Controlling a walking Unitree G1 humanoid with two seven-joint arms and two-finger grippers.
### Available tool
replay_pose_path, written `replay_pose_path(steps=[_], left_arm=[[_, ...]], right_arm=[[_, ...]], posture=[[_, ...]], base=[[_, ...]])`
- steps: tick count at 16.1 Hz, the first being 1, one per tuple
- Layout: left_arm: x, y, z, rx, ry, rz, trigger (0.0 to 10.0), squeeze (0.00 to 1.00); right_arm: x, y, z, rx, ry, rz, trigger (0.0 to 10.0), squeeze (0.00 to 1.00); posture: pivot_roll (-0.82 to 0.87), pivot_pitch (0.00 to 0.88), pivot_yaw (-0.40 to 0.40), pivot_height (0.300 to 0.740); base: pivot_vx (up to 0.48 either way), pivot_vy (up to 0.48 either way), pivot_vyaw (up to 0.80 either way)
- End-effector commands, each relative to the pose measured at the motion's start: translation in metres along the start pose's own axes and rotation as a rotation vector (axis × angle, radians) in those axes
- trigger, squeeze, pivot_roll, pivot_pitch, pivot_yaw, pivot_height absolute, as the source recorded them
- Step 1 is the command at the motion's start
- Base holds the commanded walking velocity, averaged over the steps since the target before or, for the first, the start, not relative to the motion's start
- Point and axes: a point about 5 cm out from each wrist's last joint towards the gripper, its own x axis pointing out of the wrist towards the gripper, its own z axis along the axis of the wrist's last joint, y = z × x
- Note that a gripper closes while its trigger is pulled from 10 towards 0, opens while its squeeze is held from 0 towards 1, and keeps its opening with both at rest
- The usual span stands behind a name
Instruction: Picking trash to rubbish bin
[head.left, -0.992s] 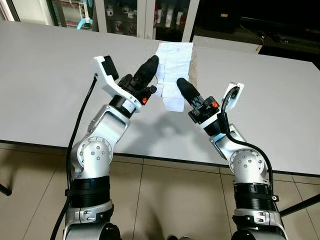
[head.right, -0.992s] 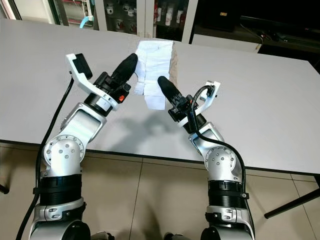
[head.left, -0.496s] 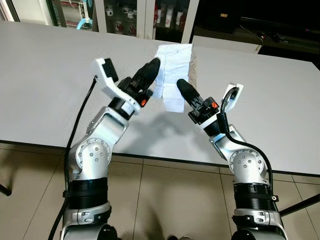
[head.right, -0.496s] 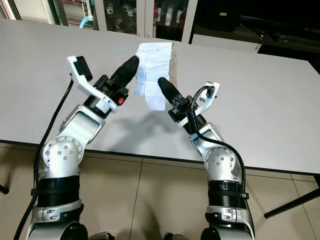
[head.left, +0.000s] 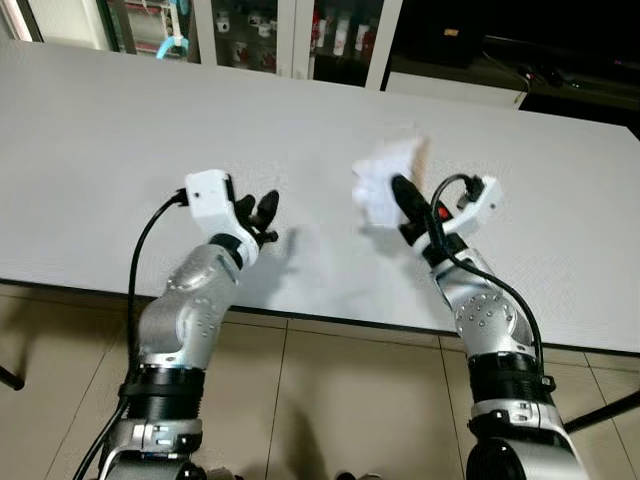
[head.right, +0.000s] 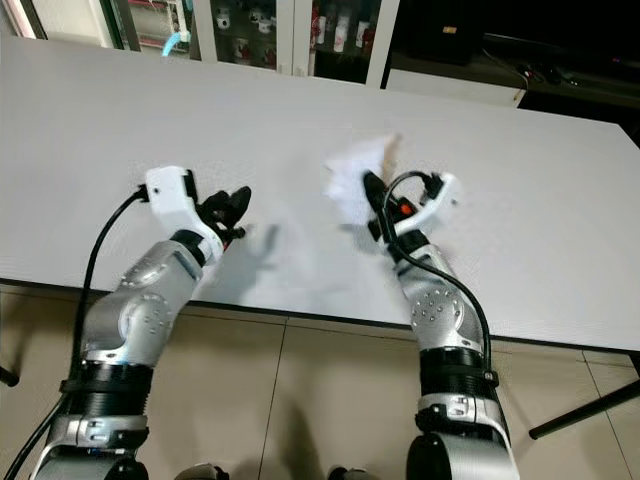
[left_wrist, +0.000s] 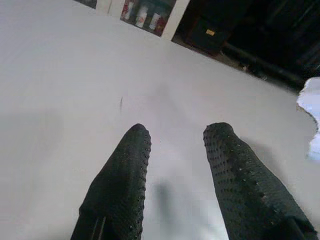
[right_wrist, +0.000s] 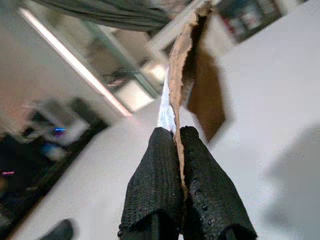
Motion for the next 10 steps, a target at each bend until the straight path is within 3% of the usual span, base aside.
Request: replay_pose_path(steps=[1, 2, 3, 4, 8, 10], left_arm=[[0.0, -0.002, -0.007, 0.057, 0.011, 0.015, 10.0, 0.0], [0.0, -0.002, -0.008, 0.094, 0.0, 0.025, 10.0, 0.0], [0.0, -0.003, -0.007, 0.109, -0.008, 0.027, 10.0, 0.0], [0.001, -0.005, -0.004, 0.155, -0.038, 0.025, 10.0, 0.0], [0.005, -0.012, -0.004, 0.29, -0.061, 0.016, 10.0, 0.0], [0.006, -0.016, -0.009, 0.342, -0.074, 0.02, 10.0, 0.0]], right_arm=[[-0.004, -0.011, 0.004, -0.078, -0.012, -0.079, 10.0, 0.0], [-0.005, -0.019, 0.004, -0.236, -0.012, -0.178, 10.0, 0.0], [-0.006, -0.021, 0.004, -0.296, -0.016, -0.212, 10.0, 0.0], [-0.006, -0.018, 0.005, -0.491, -0.03, -0.239, 10.0, 0.0], [-0.005, -0.017, -0.002, -0.626, -0.037, -0.282, 10.0, 0.0], [-0.007, -0.018, -0.008, -0.617, -0.044, -0.306, 10.0, 0.0]], posture=[[-0.03, 0.072, -0.103, 0.74], [-0.03, 0.073, -0.103, 0.74], [-0.03, 0.074, -0.103, 0.74], [-0.03, 0.074, -0.104, 0.74], [-0.03, 0.068, -0.099, 0.74], [-0.03, 0.064, -0.098, 0.74]], base=[[0.0, 0.0, 0.0], [0.0, 0.0, 0.0], [0.0, 0.0, 0.0], [0.0, 0.0, 0.0], [0.0, 0.0, 0.0], [0.0, 0.0, 0.0]])
